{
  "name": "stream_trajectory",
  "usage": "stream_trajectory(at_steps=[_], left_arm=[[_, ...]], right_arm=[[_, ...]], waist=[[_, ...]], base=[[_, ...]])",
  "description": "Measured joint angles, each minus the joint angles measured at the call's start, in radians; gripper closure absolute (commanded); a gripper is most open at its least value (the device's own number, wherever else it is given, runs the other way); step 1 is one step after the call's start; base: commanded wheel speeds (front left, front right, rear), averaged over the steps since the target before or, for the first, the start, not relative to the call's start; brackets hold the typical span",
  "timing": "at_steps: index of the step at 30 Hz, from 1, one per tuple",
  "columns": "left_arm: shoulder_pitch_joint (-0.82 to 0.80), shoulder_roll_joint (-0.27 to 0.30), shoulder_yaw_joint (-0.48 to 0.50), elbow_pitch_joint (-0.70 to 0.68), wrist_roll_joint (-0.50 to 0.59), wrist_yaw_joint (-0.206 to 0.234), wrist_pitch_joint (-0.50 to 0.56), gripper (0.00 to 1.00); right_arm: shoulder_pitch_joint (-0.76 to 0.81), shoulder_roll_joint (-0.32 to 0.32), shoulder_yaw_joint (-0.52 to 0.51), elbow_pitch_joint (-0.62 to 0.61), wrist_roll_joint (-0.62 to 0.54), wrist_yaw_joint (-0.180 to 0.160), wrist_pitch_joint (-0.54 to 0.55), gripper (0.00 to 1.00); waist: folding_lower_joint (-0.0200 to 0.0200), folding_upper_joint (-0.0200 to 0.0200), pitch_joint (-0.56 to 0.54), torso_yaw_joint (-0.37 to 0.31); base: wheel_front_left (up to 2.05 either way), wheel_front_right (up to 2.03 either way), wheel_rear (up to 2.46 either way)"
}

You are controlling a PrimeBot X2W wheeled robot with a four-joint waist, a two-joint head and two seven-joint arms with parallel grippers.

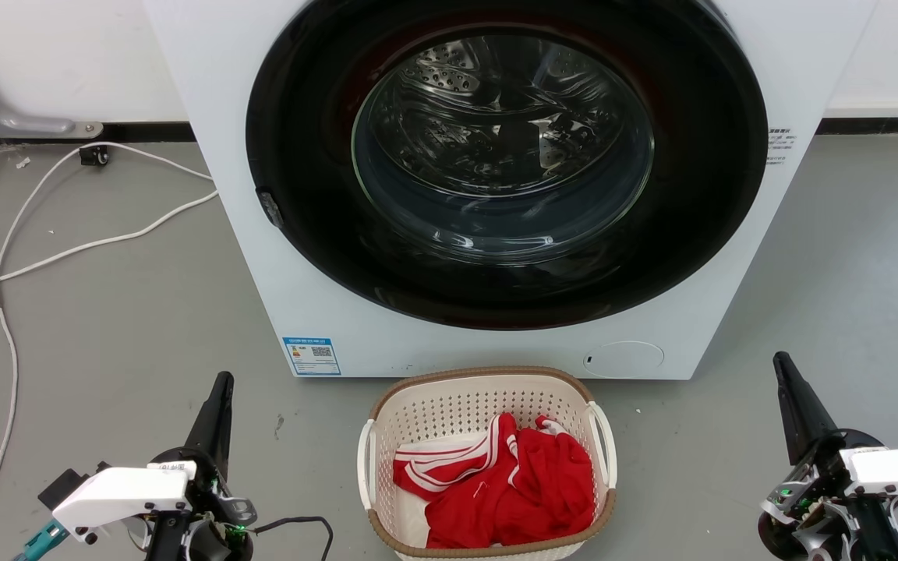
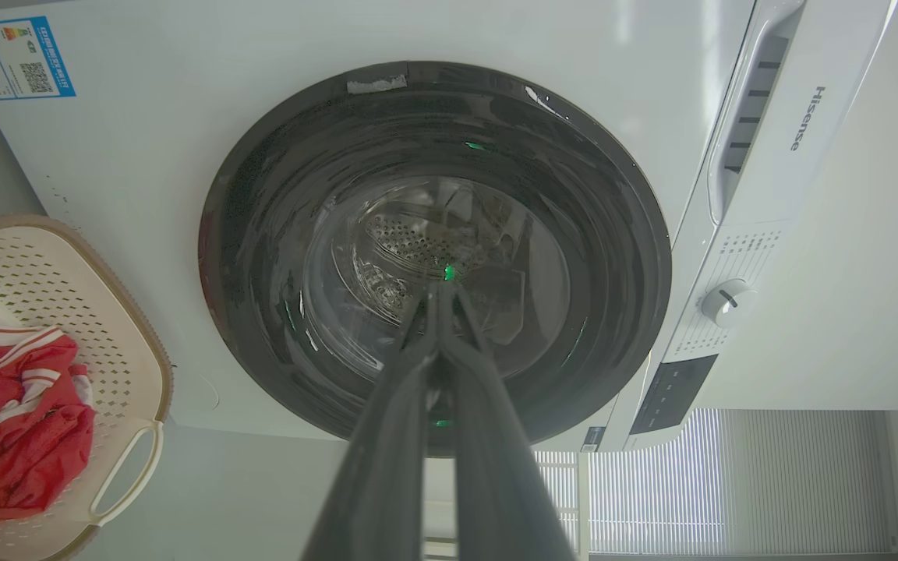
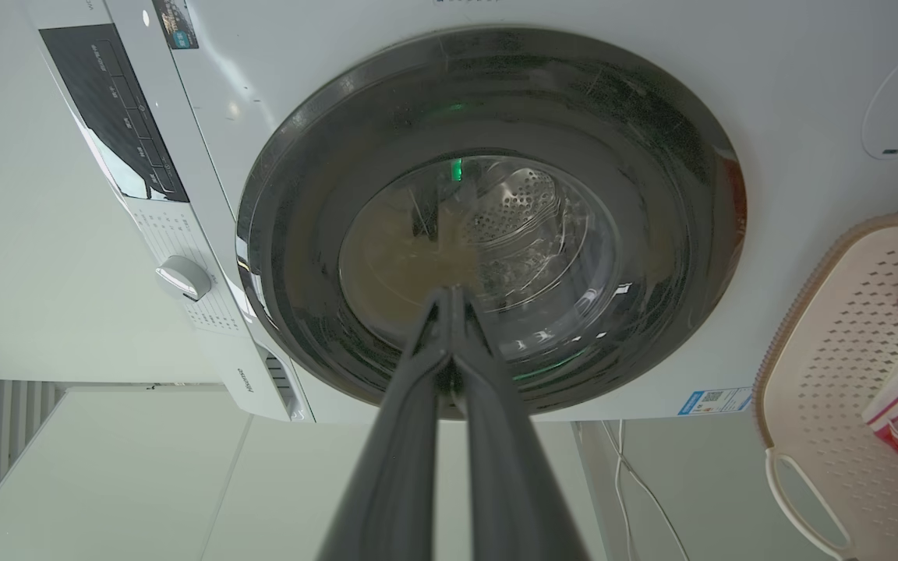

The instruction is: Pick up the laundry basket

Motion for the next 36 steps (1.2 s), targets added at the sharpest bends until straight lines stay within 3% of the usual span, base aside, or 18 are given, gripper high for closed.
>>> stream_trajectory(at_steps=[21,22,29,36], left_arm=[[0.0,-0.003,0.003,0.0,0.002,0.0,0.001,1.0],[0.0,-0.003,0.003,0.0,0.002,0.0,0.001,0.0],[0.031,-0.011,-0.013,0.029,0.002,0.001,-0.014,0.0],[0.031,-0.011,-0.043,0.006,0.071,0.001,-0.047,0.0]], right_arm=[[-0.001,0.002,-0.004,0.0,-0.002,0.0,0.003,1.0],[-0.001,0.002,-0.004,0.0,-0.002,0.0,0.003,0.0],[0.034,0.005,0.004,0.025,-0.002,0.0,-0.007,0.0],[0.035,0.003,0.03,0.012,-0.063,0.0,-0.044,0.0]], waist=[[0.0,0.0,0.0,0.0],[0.0,0.0,0.0,0.0],[0.0,0.0,0.0,0.0],[0.0,0.0,0.0,0.002]], base=[[0.0,0.0,0.0],[0.0,0.0,0.0],[0.0,0.0,0.0],[0.0,0.0,0.0]])
